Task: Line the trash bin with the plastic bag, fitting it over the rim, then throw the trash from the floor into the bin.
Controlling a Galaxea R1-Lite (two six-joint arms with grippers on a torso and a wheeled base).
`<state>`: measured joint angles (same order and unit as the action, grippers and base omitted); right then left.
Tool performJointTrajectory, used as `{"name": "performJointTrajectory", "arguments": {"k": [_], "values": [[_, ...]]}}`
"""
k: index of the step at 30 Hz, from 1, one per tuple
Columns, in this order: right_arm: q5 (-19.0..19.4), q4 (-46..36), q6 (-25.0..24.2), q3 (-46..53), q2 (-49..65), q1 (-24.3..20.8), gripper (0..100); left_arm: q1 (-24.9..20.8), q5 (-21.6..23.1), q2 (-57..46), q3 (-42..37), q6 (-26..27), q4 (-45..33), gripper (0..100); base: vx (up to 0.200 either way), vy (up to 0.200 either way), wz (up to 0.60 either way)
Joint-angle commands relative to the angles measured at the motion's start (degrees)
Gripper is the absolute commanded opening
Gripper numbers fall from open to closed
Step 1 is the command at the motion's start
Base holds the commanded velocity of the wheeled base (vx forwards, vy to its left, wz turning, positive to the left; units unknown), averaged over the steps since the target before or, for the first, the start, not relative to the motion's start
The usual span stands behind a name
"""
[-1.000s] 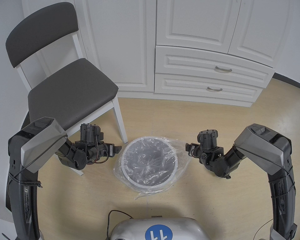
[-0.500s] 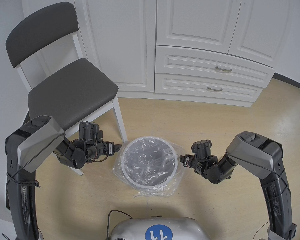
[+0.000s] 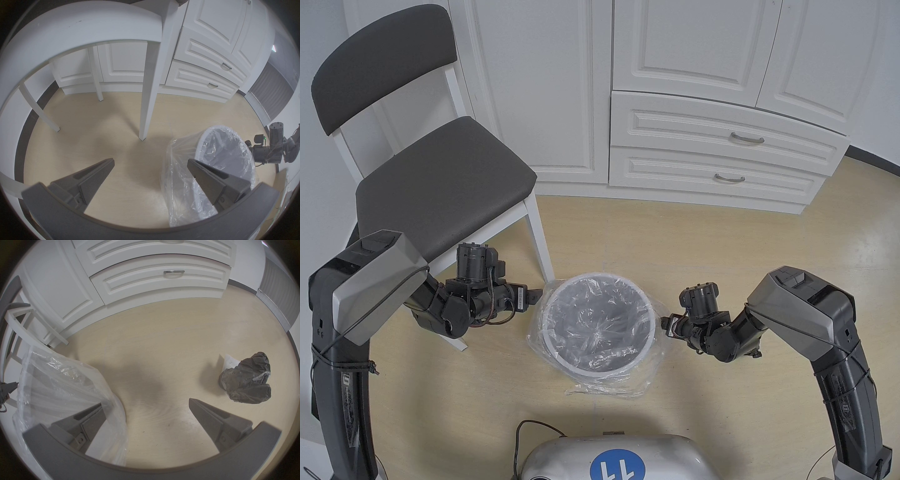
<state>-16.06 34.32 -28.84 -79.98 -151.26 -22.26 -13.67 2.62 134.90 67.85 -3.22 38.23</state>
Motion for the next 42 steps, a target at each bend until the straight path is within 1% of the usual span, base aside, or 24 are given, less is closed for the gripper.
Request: {"name": "performJointTrajectory", "arguments": {"k": [1, 6, 7, 9, 14, 17, 18, 19, 21, 26, 29, 33, 42], "values": [[-0.8, 0.3, 0.5, 2.5, 1.9, -0.5, 100, 0.0, 0.0, -0.3, -0.1, 0.1, 0.0, 100, 0.0, 0.0, 0.0], [0.1, -0.5, 0.8, 9.5, 14.7, -0.7, 100, 0.1, 0.0, -0.4, -0.1, 0.1, 0.0, 100, 0.0, 0.0, 0.0], [0.1, -0.5, 0.8, 9.7, 15.0, -0.6, 100, 0.1, 0.0, -0.5, -0.1, 0.1, 0.0, 100, 0.0, 0.0, 0.0], [0.9, -0.6, 2.1, 12.5, 20.7, -0.3, 100, 0.0, 0.0, -1.0, -0.4, 0.1, 0.0, 100, 0.0, 0.0, 0.0], [1.2, -0.6, 2.8, 15.9, 26.4, -1.3, 100, 0.0, 0.0, -1.2, -0.9, 0.1, 0.0, 100, 0.0, 0.0, 0.0], [1.1, -0.3, 2.7, 16.4, 26.8, -2.3, 100, 0.0, 0.1, -1.1, -1.4, 0.8, -0.1, 100, 0.0, 0.0, 0.0], [1.2, 0.0, 2.7, 16.6, 26.4, -2.8, 100, 0.1, 0.4, -0.9, -2.0, 2.2, -0.4, 100, 0.0, 0.0, 0.0], [1.2, 0.0, 2.7, 16.6, 26.4, -2.8, 100, 0.1, 0.4, -0.9, -2.0, 2.2, -0.4, 100, 0.0, 0.0, 0.0], [1.1, 0.0, 2.7, 16.8, 25.9, -3.8, 100, 0.2, 1.2, -0.5, -2.7, 4.2, -1.2, 100, 0.0, 0.0, 0.0], [1.1, 0.3, 2.7, 17.1, 25.0, -4.2, 100, 0.1, 1.4, -0.2, -3.7, 5.9, -1.7, 100, 0.0, 0.0, 0.0], [1.1, 0.3, 2.7, 17.0, 24.4, -4.3, 100, 0.2, 1.6, -0.1, -3.7, 6.0, -3.3, 100, 0.0, 0.0, 0.0], [1.0, 0.4, 2.7, 16.9, 23.9, -4.4, 100, 0.2, 4.1, 2.3, -3.1, 6.0, -4.4, 100, 0.0, 0.0, 0.0], [0.7, 0.4, 2.7, 16.5, 21.9, -5.3, 100, 0.3, 3.3, 8.6, 1.1, 6.0, -4.6, 100, 0.0, 0.0, 0.0]]}}
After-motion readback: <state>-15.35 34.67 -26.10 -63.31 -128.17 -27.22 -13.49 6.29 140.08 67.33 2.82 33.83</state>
